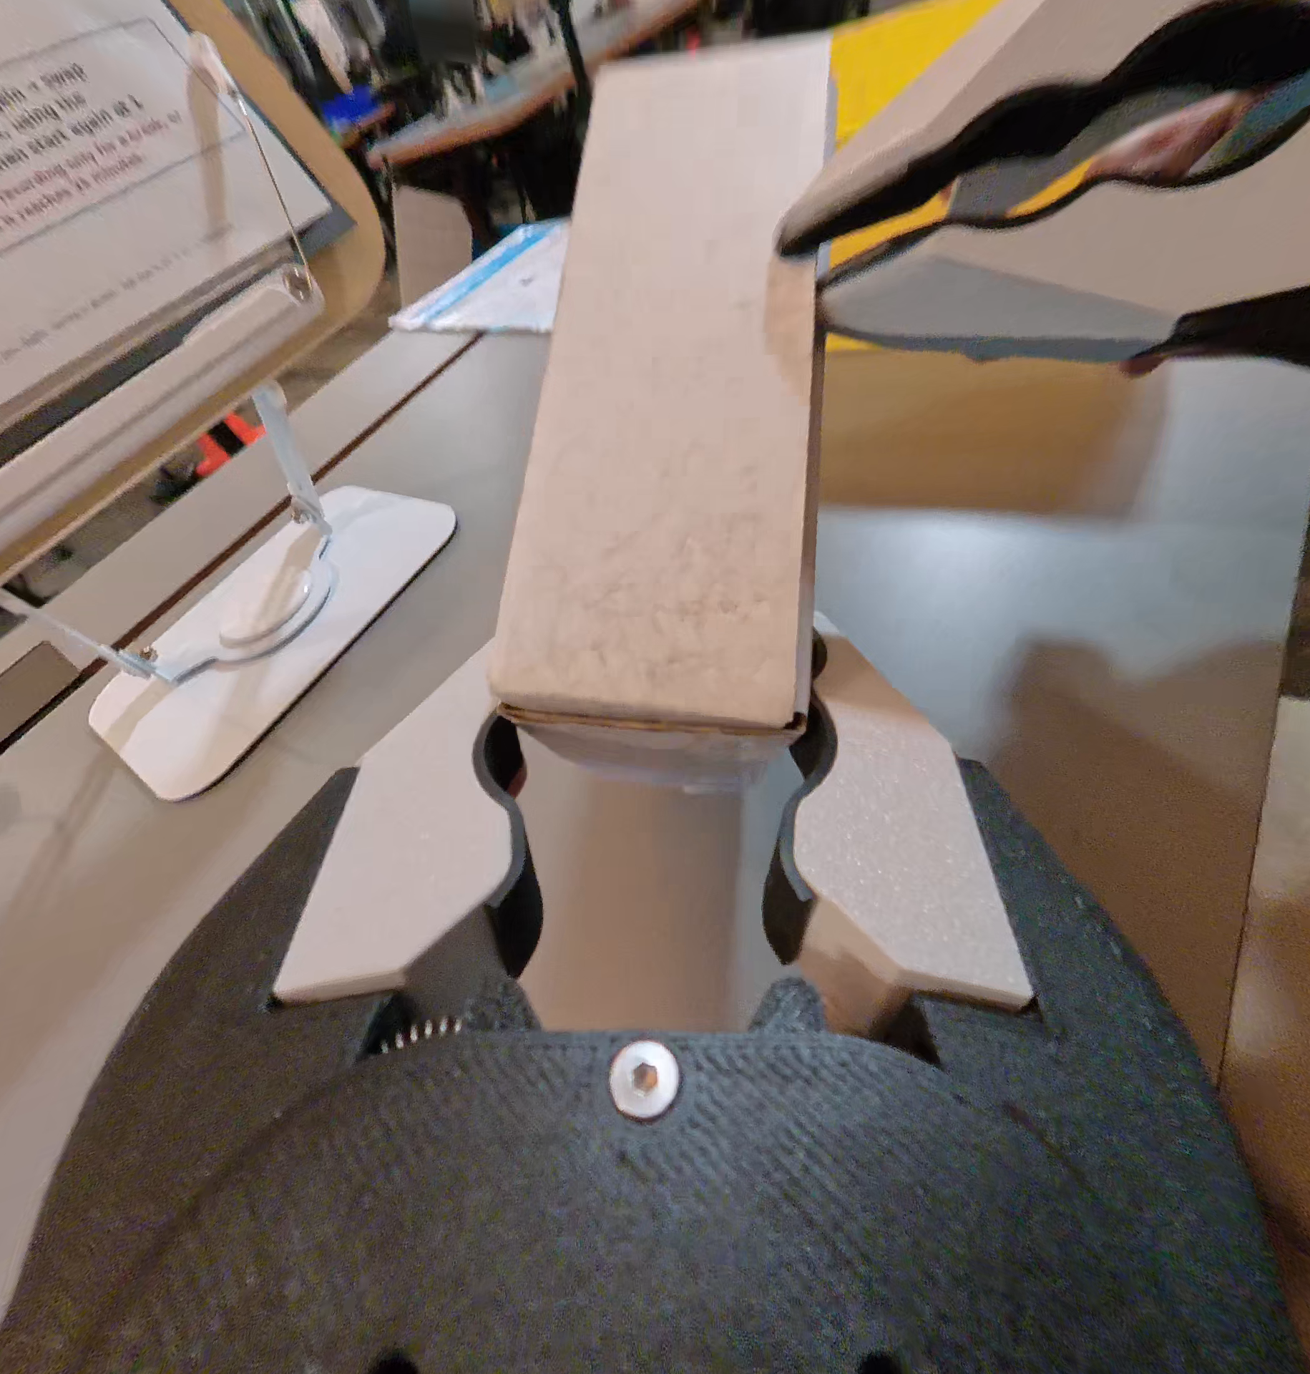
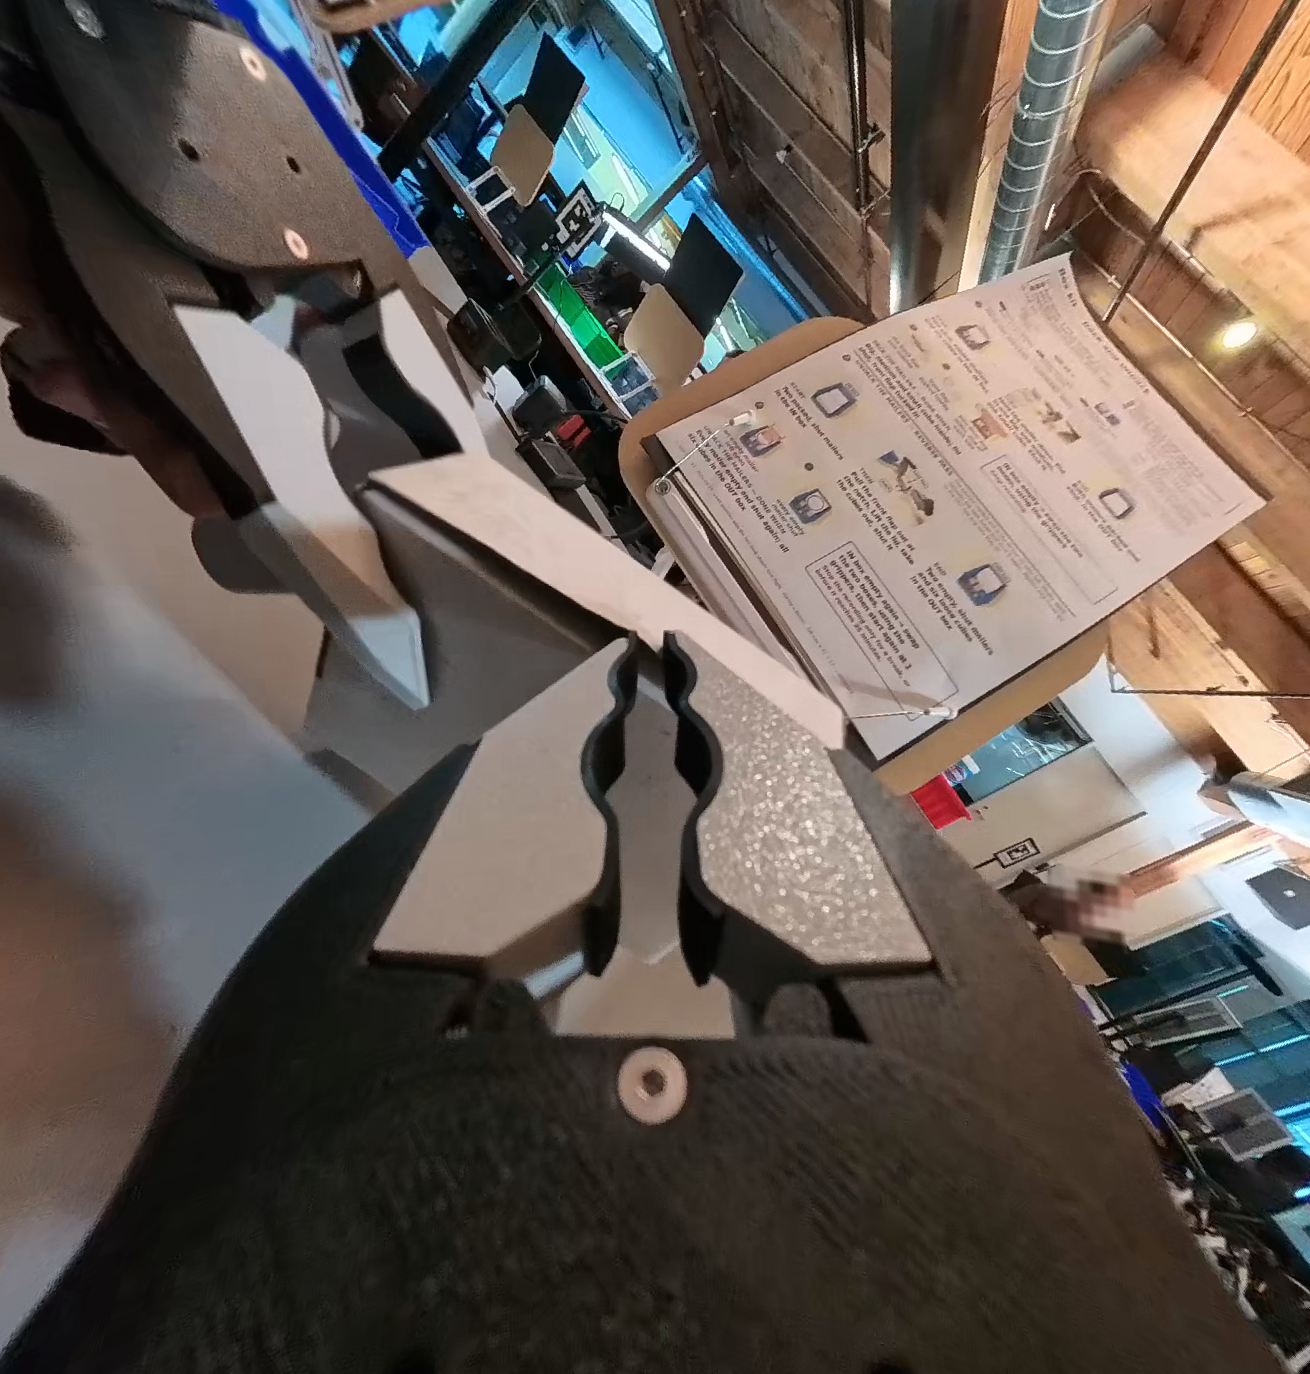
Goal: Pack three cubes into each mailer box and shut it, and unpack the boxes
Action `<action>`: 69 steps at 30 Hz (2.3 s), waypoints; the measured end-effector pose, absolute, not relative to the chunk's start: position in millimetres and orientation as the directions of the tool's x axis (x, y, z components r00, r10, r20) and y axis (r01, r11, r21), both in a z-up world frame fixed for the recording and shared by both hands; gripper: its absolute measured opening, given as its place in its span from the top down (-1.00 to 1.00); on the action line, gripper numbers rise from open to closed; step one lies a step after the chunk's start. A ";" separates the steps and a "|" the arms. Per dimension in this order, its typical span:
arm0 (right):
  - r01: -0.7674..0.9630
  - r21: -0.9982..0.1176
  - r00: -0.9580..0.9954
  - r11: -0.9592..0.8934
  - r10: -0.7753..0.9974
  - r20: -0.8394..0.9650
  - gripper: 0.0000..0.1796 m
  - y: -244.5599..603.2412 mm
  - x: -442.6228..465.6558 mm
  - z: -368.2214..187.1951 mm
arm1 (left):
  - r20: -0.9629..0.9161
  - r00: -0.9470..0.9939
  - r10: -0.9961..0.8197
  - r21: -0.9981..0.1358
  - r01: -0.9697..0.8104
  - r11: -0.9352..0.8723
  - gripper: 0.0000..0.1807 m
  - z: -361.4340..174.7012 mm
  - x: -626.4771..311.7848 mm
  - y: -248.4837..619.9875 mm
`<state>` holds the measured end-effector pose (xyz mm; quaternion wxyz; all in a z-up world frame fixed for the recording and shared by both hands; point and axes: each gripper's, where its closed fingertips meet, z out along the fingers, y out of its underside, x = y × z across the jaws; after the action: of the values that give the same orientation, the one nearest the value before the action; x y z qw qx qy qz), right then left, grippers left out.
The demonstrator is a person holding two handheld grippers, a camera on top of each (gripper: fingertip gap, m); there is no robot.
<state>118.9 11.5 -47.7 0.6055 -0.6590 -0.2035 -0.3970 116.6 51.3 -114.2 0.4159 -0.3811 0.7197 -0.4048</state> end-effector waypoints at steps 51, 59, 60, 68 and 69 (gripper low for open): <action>0.847 -0.492 0.427 -0.200 -0.295 0.855 0.95 -0.1 116.9 -33.6 | -0.437 -0.428 -0.791 -0.801 -0.214 0.559 0.20 -129.1 110.6 24.3; 0.848 -0.490 0.435 -0.202 -0.265 0.861 0.97 0.9 114.8 -39.5 | -0.283 -0.475 -0.833 -0.900 -0.168 0.402 0.02 -121.5 105.2 32.6; 0.843 -0.501 0.446 -0.196 -0.265 0.855 0.97 1.0 115.0 -39.9 | -0.254 -0.484 -0.837 -0.919 -0.149 0.365 0.02 -114.9 103.5 33.4; 0.805 -0.591 0.576 -0.050 -0.172 0.799 0.91 4.8 93.3 -47.3 | -0.190 -0.435 -0.880 -0.972 -0.040 0.230 0.58 -78.4 101.6 42.1; 0.800 -0.599 0.589 -0.030 -0.153 0.794 0.90 4.9 89.2 -48.3 | -0.181 -0.440 -0.880 -0.973 -0.053 0.226 0.59 -79.3 101.7 42.1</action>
<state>89.2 4.9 -48.3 0.6449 -0.6152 -0.2628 -0.3696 101.7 42.1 -79.3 0.4000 -0.3463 0.6731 -0.5168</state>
